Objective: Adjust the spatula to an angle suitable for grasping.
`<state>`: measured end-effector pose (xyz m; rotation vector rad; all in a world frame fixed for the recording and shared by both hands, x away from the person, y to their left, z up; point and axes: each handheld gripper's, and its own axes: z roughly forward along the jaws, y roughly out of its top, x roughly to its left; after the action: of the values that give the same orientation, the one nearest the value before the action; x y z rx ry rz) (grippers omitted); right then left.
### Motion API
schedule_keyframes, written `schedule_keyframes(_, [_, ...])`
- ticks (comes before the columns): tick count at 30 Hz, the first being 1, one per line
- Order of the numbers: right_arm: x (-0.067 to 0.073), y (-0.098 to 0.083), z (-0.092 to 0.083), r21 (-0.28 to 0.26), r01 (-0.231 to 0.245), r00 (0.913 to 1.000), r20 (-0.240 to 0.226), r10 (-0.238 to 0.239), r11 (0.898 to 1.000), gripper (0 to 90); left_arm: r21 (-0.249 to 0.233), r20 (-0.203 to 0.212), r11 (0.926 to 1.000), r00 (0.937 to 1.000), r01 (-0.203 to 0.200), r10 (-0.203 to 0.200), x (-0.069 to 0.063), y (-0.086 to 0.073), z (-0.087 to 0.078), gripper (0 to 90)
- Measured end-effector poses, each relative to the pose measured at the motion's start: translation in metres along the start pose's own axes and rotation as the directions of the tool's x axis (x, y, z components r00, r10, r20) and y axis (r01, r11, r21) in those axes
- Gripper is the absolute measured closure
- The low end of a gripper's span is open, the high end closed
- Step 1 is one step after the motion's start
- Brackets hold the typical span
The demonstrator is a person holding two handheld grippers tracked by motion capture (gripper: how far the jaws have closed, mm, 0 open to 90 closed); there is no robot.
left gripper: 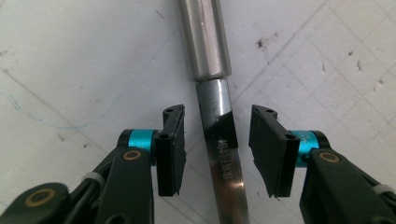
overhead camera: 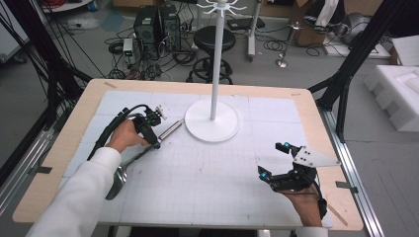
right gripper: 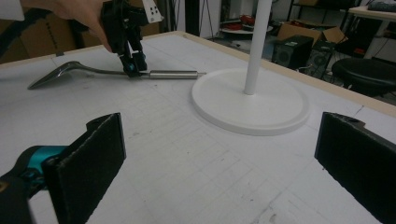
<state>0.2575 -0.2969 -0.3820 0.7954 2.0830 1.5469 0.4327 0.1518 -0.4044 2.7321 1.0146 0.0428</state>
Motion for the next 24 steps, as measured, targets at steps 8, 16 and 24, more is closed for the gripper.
schedule_keyframes(8, [-0.0002,0.0001,-0.0001,-0.003,0.003,1.0000,-0.002,-0.003,1.000,0.8,0.012,-0.011,0.9999,0.9999,-0.008,0.008,-0.0016,0.0006,0.0035,60.5])
schedule_keyframes(16, [-0.0002,0.0000,0.0003,0.000,0.005,1.0000,-0.003,-0.005,1.000,0.8,0.017,-0.006,0.9999,1.0000,0.001,-0.001,-0.0011,0.0009,0.0040,68.4])
schedule_keyframes(24, [-0.0002,0.0001,0.0007,0.000,0.004,1.0000,-0.002,-0.004,1.000,0.8,0.029,0.013,0.9987,0.9990,0.042,-0.042,0.0013,0.0023,0.0044,71.3])
